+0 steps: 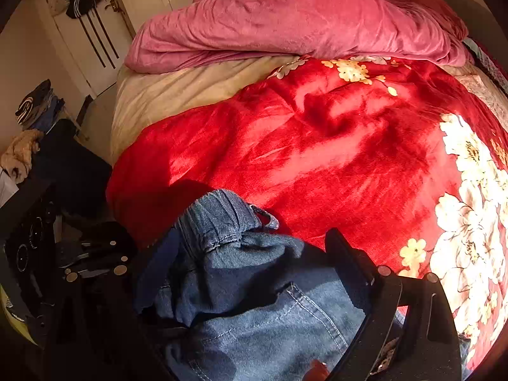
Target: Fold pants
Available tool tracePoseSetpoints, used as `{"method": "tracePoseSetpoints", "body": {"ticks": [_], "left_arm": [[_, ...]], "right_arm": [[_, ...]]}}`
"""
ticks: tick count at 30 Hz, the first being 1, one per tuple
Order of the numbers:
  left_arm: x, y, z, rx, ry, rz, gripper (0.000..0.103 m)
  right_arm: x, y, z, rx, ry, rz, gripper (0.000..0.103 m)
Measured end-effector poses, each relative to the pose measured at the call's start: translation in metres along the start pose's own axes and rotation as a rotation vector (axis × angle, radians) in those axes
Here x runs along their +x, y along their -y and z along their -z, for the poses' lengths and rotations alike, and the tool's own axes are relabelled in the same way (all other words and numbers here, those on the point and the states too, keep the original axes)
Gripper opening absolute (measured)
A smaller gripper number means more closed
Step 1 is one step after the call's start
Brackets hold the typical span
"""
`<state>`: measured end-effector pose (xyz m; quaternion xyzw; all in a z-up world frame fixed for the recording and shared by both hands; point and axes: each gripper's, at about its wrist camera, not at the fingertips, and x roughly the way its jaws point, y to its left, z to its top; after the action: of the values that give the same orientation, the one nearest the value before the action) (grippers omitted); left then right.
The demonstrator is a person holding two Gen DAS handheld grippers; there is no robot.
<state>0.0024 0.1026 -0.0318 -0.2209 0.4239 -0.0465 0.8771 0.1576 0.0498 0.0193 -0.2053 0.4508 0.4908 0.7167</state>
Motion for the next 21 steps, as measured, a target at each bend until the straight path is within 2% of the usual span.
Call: {"method": "tracePoseSetpoints", "body": {"ticks": [3, 4, 5, 6, 8, 9, 11, 13, 18, 21], "left_arm": [[0.001, 0.000, 0.001, 0.001, -0.003, -0.001, 0.050], [0.001, 0.000, 0.001, 0.002, -0.004, -0.002, 0.050], [0.001, 0.000, 0.001, 0.003, -0.006, -0.004, 0.050], [0.002, 0.000, 0.001, 0.004, -0.008, -0.006, 0.050], [0.002, 0.001, 0.001, 0.008, -0.010, -0.011, 0.050], [0.002, 0.001, 0.001, 0.010, -0.011, -0.012, 0.051], [0.002, 0.002, 0.001, 0.010, -0.016, -0.017, 0.055], [0.000, 0.003, 0.000, 0.011, -0.012, -0.019, 0.059], [-0.006, 0.017, -0.003, 0.027, 0.009, 0.004, 0.075], [-0.002, 0.028, -0.006, -0.001, -0.024, 0.100, 0.075]], "right_arm": [[0.013, -0.002, -0.001, -0.008, -0.031, -0.051, 0.092], [0.017, -0.002, 0.000, -0.009, -0.047, -0.079, 0.089], [0.021, -0.002, 0.001, -0.010, -0.056, -0.105, 0.079], [0.023, -0.002, 0.002, -0.012, -0.057, -0.121, 0.076], [0.021, -0.003, 0.006, -0.016, -0.041, -0.144, 0.059], [0.018, -0.002, 0.007, -0.010, -0.029, -0.153, 0.057], [0.009, 0.002, 0.011, -0.003, 0.000, -0.162, 0.043], [-0.005, 0.008, 0.017, 0.025, 0.039, -0.190, 0.037], [-0.051, 0.023, 0.036, 0.065, 0.156, -0.257, 0.035], [-0.080, 0.036, 0.048, 0.097, 0.226, -0.278, 0.035]]}}
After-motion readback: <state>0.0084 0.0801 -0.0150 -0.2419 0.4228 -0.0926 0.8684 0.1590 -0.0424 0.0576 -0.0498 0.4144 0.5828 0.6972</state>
